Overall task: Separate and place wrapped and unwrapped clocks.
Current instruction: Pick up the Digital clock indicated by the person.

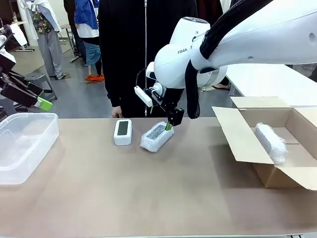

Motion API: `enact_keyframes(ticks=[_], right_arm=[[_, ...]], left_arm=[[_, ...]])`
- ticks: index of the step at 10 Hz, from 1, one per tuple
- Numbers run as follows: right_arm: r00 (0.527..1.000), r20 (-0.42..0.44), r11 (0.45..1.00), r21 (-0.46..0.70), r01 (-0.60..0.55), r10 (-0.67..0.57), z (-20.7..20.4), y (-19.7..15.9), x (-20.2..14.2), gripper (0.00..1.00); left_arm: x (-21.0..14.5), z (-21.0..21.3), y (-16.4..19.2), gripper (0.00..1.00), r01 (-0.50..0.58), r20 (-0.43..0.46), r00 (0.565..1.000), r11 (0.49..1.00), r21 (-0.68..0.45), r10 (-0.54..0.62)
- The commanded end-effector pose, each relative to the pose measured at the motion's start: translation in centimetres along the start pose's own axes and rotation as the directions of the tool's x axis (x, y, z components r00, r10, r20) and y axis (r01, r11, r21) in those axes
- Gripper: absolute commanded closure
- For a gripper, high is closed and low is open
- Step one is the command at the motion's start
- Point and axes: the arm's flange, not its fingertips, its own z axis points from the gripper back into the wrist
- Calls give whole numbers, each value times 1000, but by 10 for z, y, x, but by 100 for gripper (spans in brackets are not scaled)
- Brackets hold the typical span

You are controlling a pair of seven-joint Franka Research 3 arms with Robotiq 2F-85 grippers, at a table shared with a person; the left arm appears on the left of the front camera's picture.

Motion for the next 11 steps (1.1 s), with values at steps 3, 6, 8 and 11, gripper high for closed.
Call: enact_keyframes(ticks=[3, 6, 8, 11], right_arm=[[1000, 4, 1000, 24, 20, -20, 11, 1, 6, 0], [998, -52, 996, 76, 46, -42, -21, -31, -2, 0], [992, -94, 987, 133, 91, -78, -59, -50, -9, 0], [987, -158, 981, 194, 5, 26, -87, -59, -15, 0]], left_arm=[[-1, -2, 1, 0, -1, 14, 1000, 1000, -7, 1], [-1, -2, 1, 0, -1, 14, 1000, 1000, -7, 1], [-1, -2, 1, 0, -1, 14, 1000, 1000, -7, 1], [-1, -2, 1, 0, -1, 14, 1000, 1000, -7, 1]])
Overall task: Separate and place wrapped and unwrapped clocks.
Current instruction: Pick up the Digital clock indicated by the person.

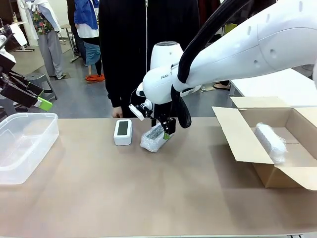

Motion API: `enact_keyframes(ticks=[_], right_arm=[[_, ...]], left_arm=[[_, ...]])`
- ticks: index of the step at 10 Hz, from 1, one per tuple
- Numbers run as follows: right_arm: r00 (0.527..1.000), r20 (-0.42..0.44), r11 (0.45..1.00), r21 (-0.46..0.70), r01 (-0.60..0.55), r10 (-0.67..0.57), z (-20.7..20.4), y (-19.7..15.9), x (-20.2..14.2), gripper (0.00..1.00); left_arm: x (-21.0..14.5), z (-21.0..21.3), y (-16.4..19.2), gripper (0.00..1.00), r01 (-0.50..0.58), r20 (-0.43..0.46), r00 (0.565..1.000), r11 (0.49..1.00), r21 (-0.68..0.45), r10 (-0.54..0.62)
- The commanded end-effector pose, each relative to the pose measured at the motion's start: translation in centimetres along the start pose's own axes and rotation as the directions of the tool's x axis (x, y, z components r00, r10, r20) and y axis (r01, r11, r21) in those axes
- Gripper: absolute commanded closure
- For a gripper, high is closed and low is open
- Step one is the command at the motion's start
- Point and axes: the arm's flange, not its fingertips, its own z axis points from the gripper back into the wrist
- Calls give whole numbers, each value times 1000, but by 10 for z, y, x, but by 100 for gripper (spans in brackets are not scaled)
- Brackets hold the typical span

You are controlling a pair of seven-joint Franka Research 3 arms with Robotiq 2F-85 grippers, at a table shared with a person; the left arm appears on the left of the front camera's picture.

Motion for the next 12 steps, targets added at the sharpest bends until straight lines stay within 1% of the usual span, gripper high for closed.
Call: enact_keyframes(ticks=[1, 2, 3, 7, 11, 12], right_arm=[[997, -59, 999, 12, -50, 51, 2, -17, 2, 0], [996, -74, 999, 5, -54, 54, -5, -21, 0, 0], [997, -68, 999, -8, -48, 47, -8, -23, -3, 0], [989, -112, 994, -28, -102, 98, -23, -35, -4, 0], [984, -118, 991, -3, -135, 134, -37, -45, -2, 0], [980, -140, 989, -6, -147, 145, -41, -47, -2, 0]], left_arm=[[-1, -2, 1, 0, -1, 14, 1000, 1000, -7, 1], [-1, -2, 1, 0, -1, 14, 1000, 1000, -7, 1], [-1, -2, 1, 0, -1, 14, 1000, 1000, -7, 1], [-1, -2, 1, 0, -1, 14, 1000, 1000, -7, 1], [-1, -2, 1, 0, -1, 14, 1000, 1000, -7, 1], [-1, -2, 1, 0, -1, 14, 1000, 1000, -7, 1]])
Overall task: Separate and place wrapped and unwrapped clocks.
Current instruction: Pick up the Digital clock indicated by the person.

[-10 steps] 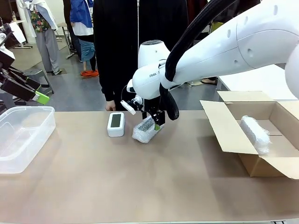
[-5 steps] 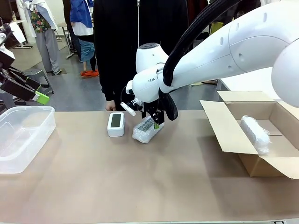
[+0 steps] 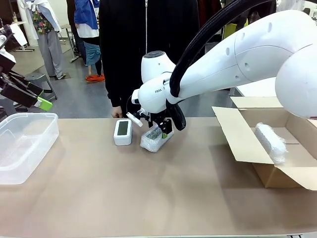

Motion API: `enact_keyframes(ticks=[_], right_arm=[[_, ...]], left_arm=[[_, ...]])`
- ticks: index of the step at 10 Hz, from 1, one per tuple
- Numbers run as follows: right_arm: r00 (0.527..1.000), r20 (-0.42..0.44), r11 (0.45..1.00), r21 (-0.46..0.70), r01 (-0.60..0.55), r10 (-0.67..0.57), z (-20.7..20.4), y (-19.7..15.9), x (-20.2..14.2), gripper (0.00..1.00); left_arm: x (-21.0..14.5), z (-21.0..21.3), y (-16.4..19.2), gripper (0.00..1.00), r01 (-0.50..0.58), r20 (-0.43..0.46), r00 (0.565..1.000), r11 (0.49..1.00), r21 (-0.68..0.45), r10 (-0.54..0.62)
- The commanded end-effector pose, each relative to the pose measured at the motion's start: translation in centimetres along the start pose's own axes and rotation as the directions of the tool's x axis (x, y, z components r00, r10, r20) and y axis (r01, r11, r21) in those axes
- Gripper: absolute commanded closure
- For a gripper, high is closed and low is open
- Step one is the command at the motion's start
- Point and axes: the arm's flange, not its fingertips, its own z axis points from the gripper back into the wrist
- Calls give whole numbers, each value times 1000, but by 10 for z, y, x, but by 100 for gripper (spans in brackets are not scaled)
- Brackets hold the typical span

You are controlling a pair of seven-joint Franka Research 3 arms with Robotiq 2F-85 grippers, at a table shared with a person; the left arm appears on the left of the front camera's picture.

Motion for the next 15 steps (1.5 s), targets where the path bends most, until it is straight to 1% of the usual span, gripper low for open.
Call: enact_keyframes(ticks=[1, 3, 4, 6, 8, 9, 10, 11, 12, 13, 14, 15], right_arm=[[998, -36, 999, 10, -44, 44, -8, -10, -1, 0], [1000, -9, 998, 53, -29, 30, -12, -12, -2, 0], [999, 23, 995, 88, -45, 43, -14, -12, -4, 0], [998, 46, 995, 85, -47, 43, -21, -12, -6, 0], [998, 46, 995, 83, -56, 53, -24, -12, -7, 0], [998, 43, 994, 99, -54, 50, -25, -12, -7, 18], [998, 43, 993, 102, -53, 49, -25, -12, -7, 19], [998, 46, 994, 99, -54, 49, -23, -11, -7, 37], [998, 47, 993, 101, -53, 48, -23, -12, -8, 23], [997, 51, 993, 101, -55, 51, -23, -11, -7, 56], [997, 57, 994, 96, -53, 47, -18, -9, -7, 42], [994, 89, 994, 83, -64, 57, -2, -4, -5, 75]], left_arm=[[-1, -2, 1, 0, -1, 14, 1000, 1000, -7, 1], [-1, -2, 1, 0, -1, 14, 1000, 1000, -7, 1], [-1, -2, 1, 0, -1, 14, 1000, 1000, -7, 1], [-1, -2, 1, 0, -1, 14, 1000, 1000, -7, 1], [-1, -2, 1, 0, -1, 14, 1000, 1000, -7, 1], [-1, -2, 1, 0, -1, 14, 1000, 1000, -7, 1], [-1, -2, 1, 0, -1, 14, 1000, 1000, -7, 1], [-1, -2, 1, 0, -1, 14, 1000, 1000, -7, 1], [-1, -2, 1, 0, -1, 14, 1000, 1000, -7, 1], [-1, -2, 1, 0, -1, 14, 1000, 1000, -7, 1], [-1, -2, 1, 0, -1, 14, 1000, 1000, -7, 1], [-1, -2, 1, 0, -1, 14, 1000, 1000, -7, 1]])
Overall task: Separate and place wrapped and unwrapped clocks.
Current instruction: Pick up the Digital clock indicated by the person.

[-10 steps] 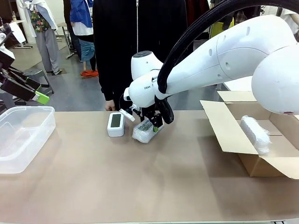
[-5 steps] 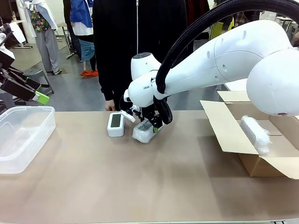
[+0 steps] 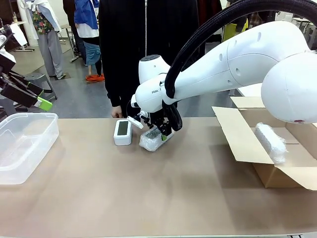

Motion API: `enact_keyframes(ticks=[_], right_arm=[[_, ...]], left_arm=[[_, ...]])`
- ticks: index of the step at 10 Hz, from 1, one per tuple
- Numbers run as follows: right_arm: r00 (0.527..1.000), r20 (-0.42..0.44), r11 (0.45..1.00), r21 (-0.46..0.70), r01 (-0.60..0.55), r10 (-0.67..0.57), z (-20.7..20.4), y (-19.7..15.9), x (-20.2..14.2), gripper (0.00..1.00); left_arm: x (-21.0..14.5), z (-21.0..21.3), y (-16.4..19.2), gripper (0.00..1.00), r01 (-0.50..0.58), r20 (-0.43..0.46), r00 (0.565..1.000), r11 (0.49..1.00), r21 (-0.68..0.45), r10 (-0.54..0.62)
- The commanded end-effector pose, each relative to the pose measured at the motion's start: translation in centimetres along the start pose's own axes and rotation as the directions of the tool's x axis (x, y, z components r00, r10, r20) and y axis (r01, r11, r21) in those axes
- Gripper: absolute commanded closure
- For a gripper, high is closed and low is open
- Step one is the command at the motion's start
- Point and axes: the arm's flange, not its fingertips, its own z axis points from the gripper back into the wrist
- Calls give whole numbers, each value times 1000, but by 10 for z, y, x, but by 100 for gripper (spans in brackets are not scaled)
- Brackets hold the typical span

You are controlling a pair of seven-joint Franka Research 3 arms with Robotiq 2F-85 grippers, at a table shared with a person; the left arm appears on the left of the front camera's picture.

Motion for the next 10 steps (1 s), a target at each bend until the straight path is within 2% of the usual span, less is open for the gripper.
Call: enact_keyframes(ticks=[1, 4, 6, 10], right_arm=[[999, 46, 1000, -12, -8, 8, 38, 18, 2, 75], [1000, -4, 998, -63, 14, -14, 130, 57, 23, 75], [1000, 6, 998, -69, -13, 14, 189, 86, 42, 75], [998, -45, 979, -198, -42, 34, 249, 139, 73, 75]], left_arm=[[-1, -2, 1, 0, -1, 14, 1000, 1000, -7, 1], [-1, -2, 1, 0, -1, 14, 1000, 1000, -7, 1], [-1, -2, 1, 0, -1, 14, 1000, 1000, -7, 1], [-1, -2, 1, 0, -1, 14, 1000, 1000, -7, 1]])
